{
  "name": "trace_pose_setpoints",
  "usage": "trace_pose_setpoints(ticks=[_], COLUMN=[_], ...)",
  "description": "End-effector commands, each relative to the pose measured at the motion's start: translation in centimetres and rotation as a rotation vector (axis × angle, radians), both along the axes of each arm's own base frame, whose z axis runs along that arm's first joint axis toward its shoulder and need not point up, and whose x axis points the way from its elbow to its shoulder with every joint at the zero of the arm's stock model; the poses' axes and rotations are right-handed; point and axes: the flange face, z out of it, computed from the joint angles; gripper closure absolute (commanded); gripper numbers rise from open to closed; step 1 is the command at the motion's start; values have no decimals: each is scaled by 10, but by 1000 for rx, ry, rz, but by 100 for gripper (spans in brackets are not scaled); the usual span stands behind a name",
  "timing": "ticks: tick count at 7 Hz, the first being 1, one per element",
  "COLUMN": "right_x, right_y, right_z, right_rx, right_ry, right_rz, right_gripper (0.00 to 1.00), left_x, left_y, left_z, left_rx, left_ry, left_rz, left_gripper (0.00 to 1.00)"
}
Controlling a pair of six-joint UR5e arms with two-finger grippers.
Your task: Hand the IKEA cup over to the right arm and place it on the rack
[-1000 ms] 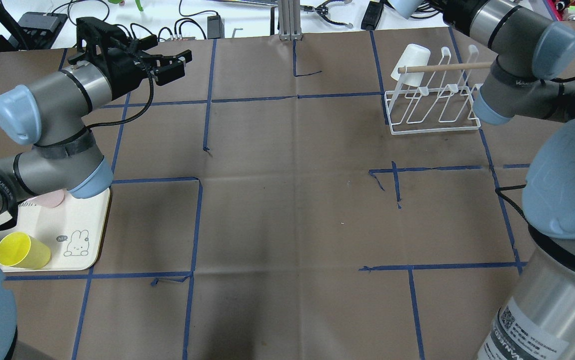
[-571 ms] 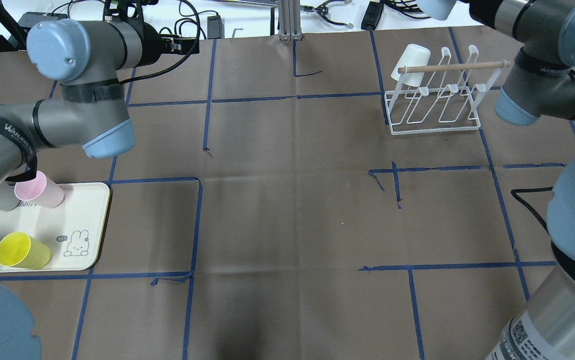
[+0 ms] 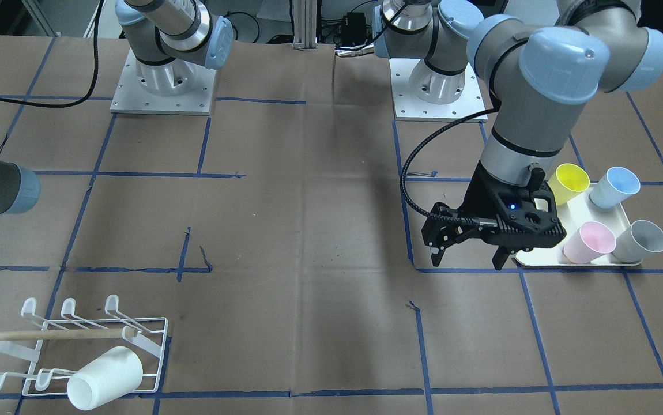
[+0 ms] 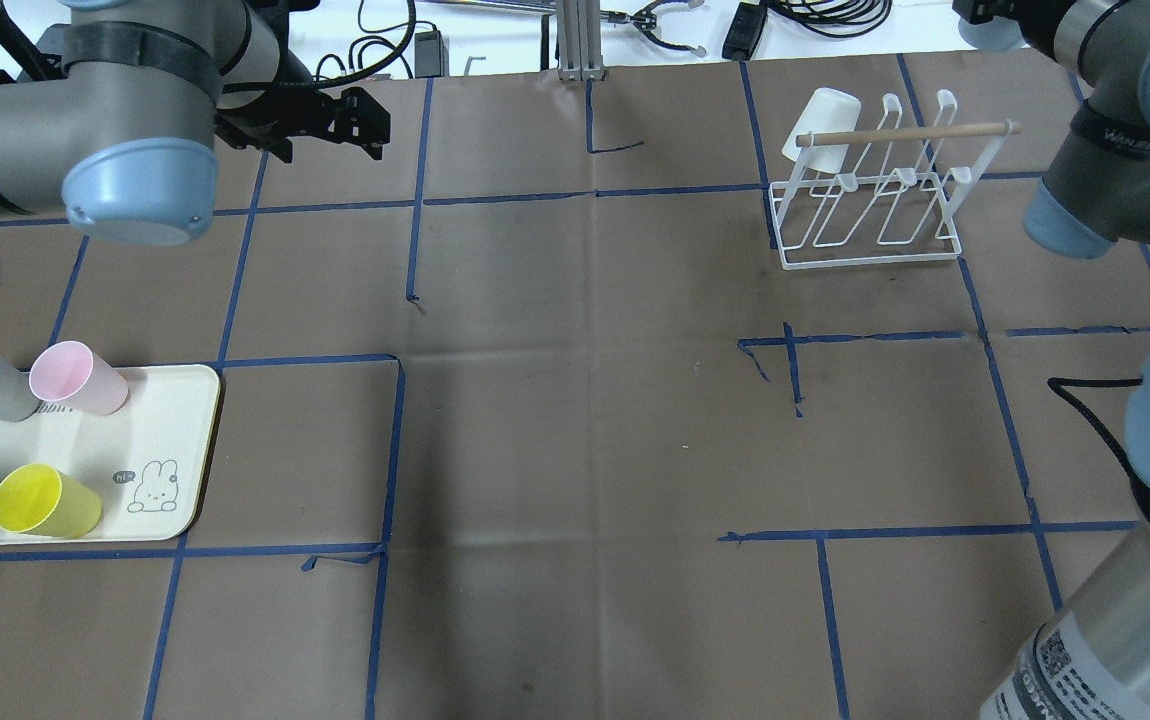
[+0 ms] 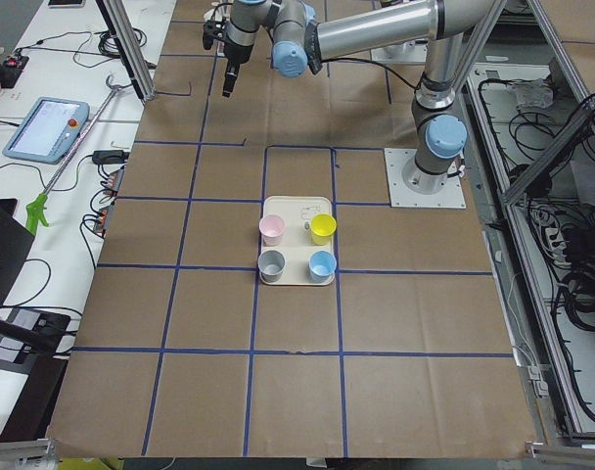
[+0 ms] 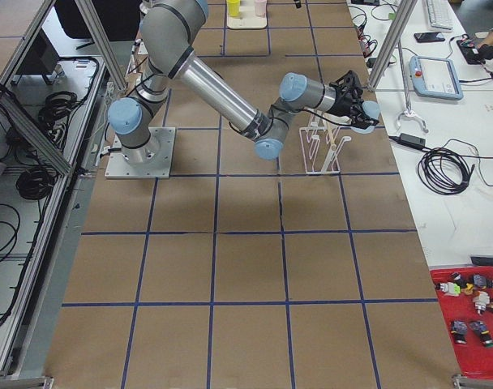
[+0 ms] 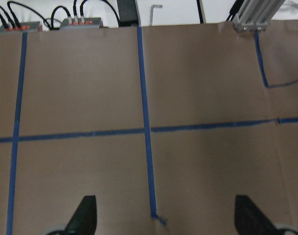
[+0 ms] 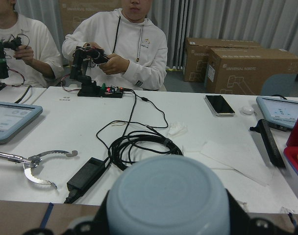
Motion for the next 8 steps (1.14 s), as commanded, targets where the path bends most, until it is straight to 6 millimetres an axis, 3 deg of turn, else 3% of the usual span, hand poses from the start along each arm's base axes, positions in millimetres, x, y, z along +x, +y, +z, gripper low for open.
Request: trace_pose_setpoints(ticks=[1, 3, 5, 7, 8], right_x=[-1, 5, 8, 9, 11], right_y=[4, 12, 10, 7, 7], right_z=[-23, -33, -42, -67, -67], right_rx=[11, 7, 2, -5, -15], right_ry=[7, -23, -53, -64, -60], right_rz=[-28, -36, -27, -29, -27], right_gripper=[75, 75, 75, 75, 75], left_x=[-1, -2, 3, 4, 3], left_y=[54, 90, 101, 101, 101], left_z=[28, 50, 59, 62, 63], left_rx=[166, 204, 208, 198, 192], left_ry=[3, 0, -43, -53, -48], left_rz=[39, 41, 47, 49, 52], left_gripper=[0, 0, 0, 0, 0])
